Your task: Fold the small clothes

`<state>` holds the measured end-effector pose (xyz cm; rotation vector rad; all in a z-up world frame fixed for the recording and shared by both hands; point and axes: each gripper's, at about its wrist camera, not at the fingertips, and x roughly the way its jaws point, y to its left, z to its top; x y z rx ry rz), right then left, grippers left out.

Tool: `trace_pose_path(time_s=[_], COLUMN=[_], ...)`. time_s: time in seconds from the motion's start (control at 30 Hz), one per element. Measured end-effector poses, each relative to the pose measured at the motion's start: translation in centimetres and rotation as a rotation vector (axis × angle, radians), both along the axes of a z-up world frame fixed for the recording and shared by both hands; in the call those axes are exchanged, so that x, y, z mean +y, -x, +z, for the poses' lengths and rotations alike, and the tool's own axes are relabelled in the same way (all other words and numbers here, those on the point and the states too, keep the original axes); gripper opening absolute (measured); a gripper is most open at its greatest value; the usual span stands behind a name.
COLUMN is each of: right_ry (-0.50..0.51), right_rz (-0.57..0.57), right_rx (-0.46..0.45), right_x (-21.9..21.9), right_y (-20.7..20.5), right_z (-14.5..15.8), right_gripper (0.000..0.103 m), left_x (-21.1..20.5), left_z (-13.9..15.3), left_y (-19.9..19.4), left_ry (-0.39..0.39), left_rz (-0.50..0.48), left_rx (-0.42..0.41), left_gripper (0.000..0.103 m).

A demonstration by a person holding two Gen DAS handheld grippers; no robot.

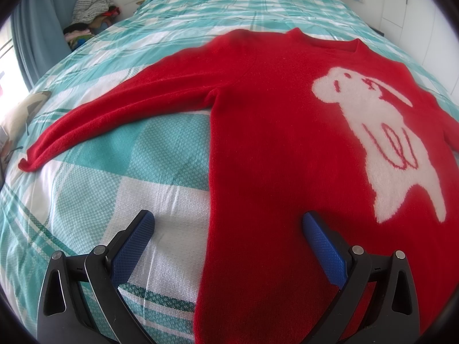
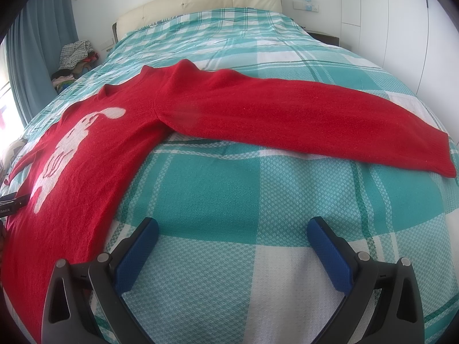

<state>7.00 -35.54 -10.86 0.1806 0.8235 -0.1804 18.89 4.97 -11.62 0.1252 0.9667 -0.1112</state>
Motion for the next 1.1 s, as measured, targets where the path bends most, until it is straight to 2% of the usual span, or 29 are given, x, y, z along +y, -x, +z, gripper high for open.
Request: trace_pose_path(time_s=[0.1, 0.2, 0.3, 0.4, 0.5, 0.57, 0.6, 0.67, 0.9, 0.97, 1.03, 1.07, 1.1], right_ry=[-0.010, -0.093, -0.232, -0.369, -0.526, -0.661, -0.703, -0.727, -0.733, -0.709, -0.625, -0.578, -0.542], right_rz=[0.004, -0.028, -0.134, -0.305, -0.453, -0.471, -0.487, -0.511, -0.556, -0.557, -0.548, -0.550, -0.562], right_rx=[-0.005, -0.048, -0.147, -0.223, -0.223, -0.202, -0.193, -0.218, -0.338, -0.333, -0.267, -0.219, -0.187], right_x=[-0.1, -1.8, -6.5, -13.4, -19.4, -21.5, -22.2, -22.9, -25.4, -25.3, -24.8, -24.6, -24.5], right_y=[0.2, 1.6, 4.0, 6.7, 8.9, 9.5, 9.5, 9.5, 6.9, 6.0, 5.1, 4.7, 4.6], right_z=[0.4, 2.0, 4.4, 5.7, 4.7, 2.8, 2.0, 1.2, 0.3, 0.4, 0.6, 0.6, 0.5], right_gripper=[0.102, 0.101, 0.101, 0.101, 0.095, 0.084, 0.082, 0.078, 0.078, 0.075, 0.053, 0.022, 0.004], left_x=[0.0, 0.0, -0.1, -0.2, -0.2, -0.2, -0.2, -0.2, -0.2, -0.2, -0.2, -0.3, -0.3], left_z=[0.0, 0.0, 0.0, -0.1, 0.0, 0.0, 0.0, 0.0, 0.0, 0.0, 0.0, 0.0, 0.1], left_y=[0.0, 0.0, -0.1, -0.2, -0.2, -0.2, -0.2, -0.2, -0.2, -0.2, -0.2, -0.2, -0.2], left_ry=[0.002, 0.001, -0.007, -0.014, -0.016, -0.016, -0.016, -0.013, 0.001, 0.000, -0.003, -0.005, -0.007], left_rz=[0.000, 0.000, 0.001, 0.001, 0.001, 0.001, 0.001, 0.001, 0.003, 0.003, 0.003, 0.003, 0.003], left_rx=[0.000, 0.001, 0.001, 0.001, 0.000, 0.000, -0.001, -0.003, -0.006, -0.006, -0.006, -0.005, -0.006], left_gripper=[0.103, 0.103, 0.103, 0.103, 0.103, 0.103, 0.103, 0.103, 0.103, 0.103, 0.103, 0.103, 0.103])
